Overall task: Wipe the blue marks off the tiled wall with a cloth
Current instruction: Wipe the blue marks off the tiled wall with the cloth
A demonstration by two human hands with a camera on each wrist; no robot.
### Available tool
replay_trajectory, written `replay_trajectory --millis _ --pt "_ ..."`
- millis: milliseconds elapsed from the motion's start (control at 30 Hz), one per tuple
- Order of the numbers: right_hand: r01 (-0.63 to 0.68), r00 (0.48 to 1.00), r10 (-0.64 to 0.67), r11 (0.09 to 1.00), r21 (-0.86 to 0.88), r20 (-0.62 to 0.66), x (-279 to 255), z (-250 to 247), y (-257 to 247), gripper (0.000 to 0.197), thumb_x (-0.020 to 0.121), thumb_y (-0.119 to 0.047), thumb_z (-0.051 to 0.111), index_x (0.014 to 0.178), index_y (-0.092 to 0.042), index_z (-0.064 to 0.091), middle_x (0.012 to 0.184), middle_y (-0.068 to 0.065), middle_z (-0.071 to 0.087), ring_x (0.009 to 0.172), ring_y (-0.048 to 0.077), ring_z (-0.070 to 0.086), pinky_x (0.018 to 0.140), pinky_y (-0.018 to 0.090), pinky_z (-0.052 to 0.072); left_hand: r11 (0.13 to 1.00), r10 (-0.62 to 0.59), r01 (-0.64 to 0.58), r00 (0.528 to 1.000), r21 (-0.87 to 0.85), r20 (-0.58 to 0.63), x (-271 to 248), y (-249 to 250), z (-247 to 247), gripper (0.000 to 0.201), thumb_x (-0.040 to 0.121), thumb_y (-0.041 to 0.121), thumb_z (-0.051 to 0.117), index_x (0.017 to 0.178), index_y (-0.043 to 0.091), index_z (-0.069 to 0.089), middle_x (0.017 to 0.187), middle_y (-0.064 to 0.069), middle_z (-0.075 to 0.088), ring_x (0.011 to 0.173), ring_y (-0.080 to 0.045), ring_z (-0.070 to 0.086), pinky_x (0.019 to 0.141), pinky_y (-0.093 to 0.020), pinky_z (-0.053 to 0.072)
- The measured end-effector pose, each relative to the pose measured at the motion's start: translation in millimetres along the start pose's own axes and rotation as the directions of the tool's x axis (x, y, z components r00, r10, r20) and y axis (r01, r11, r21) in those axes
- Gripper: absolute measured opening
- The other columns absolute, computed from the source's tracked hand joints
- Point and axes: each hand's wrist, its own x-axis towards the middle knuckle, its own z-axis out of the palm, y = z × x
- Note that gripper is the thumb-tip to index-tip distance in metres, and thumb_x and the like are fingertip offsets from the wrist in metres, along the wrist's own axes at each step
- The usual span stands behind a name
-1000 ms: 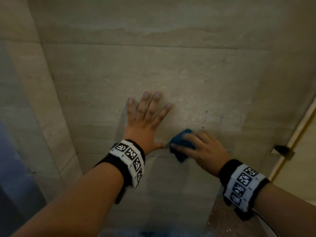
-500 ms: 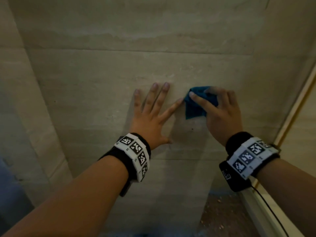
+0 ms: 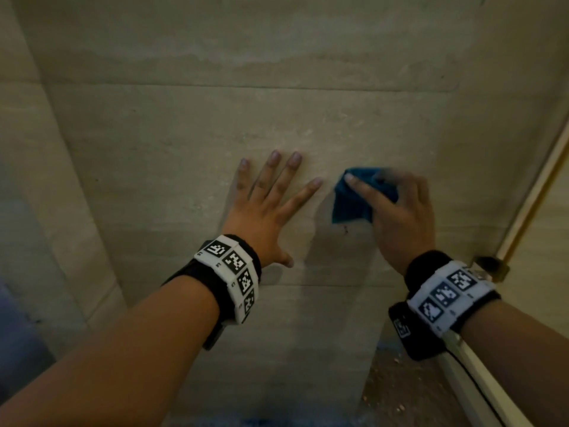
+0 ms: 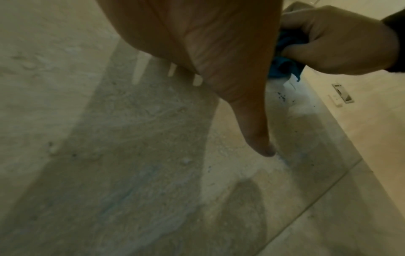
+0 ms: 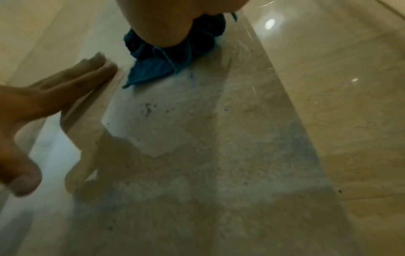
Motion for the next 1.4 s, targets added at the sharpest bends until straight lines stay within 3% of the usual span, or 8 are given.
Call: replay_trajectory --millis 133,500,667,767,933,1167,1267,1400 --pt "-0.069 0.998 0.069 0.998 -0.007 -0.012 3.0 2.6 -2.8 0.043 0.088 -0.008 0.051 0.128 -0.023 0.059 0.118 0.009 0.034 0.096 0.032 0.036 0.076 0.042 0.047 1.0 -0.005 0.005 1.0 0.009 0.006 -3.5 -2.6 2.7 0.141 0.058 0.08 0.063 0.135 0.032 -0.044 0.136 -0.008 -0.056 0.122 -0.032 -0.053 0.097 -0.058 -0.035" --pt "0.127 0.964 -0.142 0.989 0.082 0.226 -61.1 12.2 -22.5 0.08 0.066 0.004 0.08 0.131 -0.028 0.045 0.114 0.01 0.039 0.088 0.031 0.037 0.066 0.041 0.047 0.999 -0.032 0.033 0.998 -0.001 0.062 -13.4 -4.5 16.1 0.143 0.059 0.077 0.066 0.131 0.03 -0.049 0.132 -0.008 -0.059 0.118 -0.033 -0.056 0.096 -0.061 -0.033" --pt "0.038 0.995 -0.044 0.997 0.068 0.092 -25.8 11.1 -28.4 0.069 0.071 0.002 0.075 0.128 -0.027 0.048 0.116 0.009 0.037 0.091 0.031 0.037 0.069 0.04 0.049 0.999 -0.034 0.034 0.999 -0.001 0.041 -14.1 -5.6 22.2 0.147 0.057 0.075 0.069 0.131 0.03 -0.048 0.133 -0.008 -0.058 0.12 -0.034 -0.055 0.097 -0.062 -0.031" --pt "-0.009 0.999 0.005 0.997 0.079 0.047 -6.1 15.6 -37.3 0.047 0.082 -0.005 0.057 0.126 -0.023 0.058 0.119 0.009 0.036 0.093 0.032 0.036 0.071 0.04 0.049 1.0 -0.029 0.029 1.0 -0.007 0.011 -13.4 -7.2 25.3 0.15 0.052 0.076 0.071 0.135 0.029 -0.044 0.137 -0.008 -0.055 0.124 -0.034 -0.051 0.099 -0.062 -0.03" --pt "0.107 0.984 -0.127 0.981 0.159 0.124 -25.3 27.1 -50.4 0.043 0.086 -0.006 0.052 0.123 -0.025 0.062 0.115 0.008 0.039 0.088 0.03 0.037 0.066 0.037 0.047 1.0 -0.011 0.011 1.0 0.0 0.007 -13.3 -10.0 28.7 0.149 0.051 0.08 0.068 0.137 0.028 -0.041 0.138 -0.009 -0.054 0.126 -0.034 -0.05 0.1 -0.062 -0.028" --pt "0.316 0.897 -0.368 0.922 0.225 0.246 -52.9 27.9 -40.2 0.047 0.079 -0.005 0.058 0.122 -0.025 0.058 0.112 0.009 0.042 0.085 0.026 0.039 0.065 0.038 0.047 0.999 -0.035 0.035 0.999 0.004 0.022 -11.5 -7.4 29.2 0.143 0.059 0.079 0.065 0.13 0.029 -0.049 0.13 -0.009 -0.061 0.115 -0.034 -0.058 0.095 -0.062 -0.031" --pt "0.314 0.914 -0.349 0.931 0.187 0.207 -34.6 25.6 -43.4 0.041 0.084 -0.011 0.047 0.122 -0.025 0.055 0.112 0.007 0.043 0.086 0.025 0.04 0.068 0.037 0.046 0.999 -0.034 0.034 0.999 0.002 0.002 -12.5 -8.5 29.0 0.145 0.055 0.079 0.066 0.134 0.029 -0.045 0.133 -0.009 -0.058 0.12 -0.035 -0.055 0.096 -0.062 -0.031" --pt "0.264 0.949 -0.289 0.948 0.178 0.13 -14.3 29.4 -53.5 0.035 0.085 -0.013 0.053 0.118 -0.021 0.061 0.115 0.007 0.044 0.092 0.028 0.043 0.074 0.039 0.042 1.0 -0.027 0.027 1.0 0.001 0.003 -12.7 -8.4 28.8 0.148 0.054 0.077 0.069 0.135 0.028 -0.043 0.134 -0.009 -0.058 0.121 -0.034 -0.054 0.096 -0.061 -0.033"
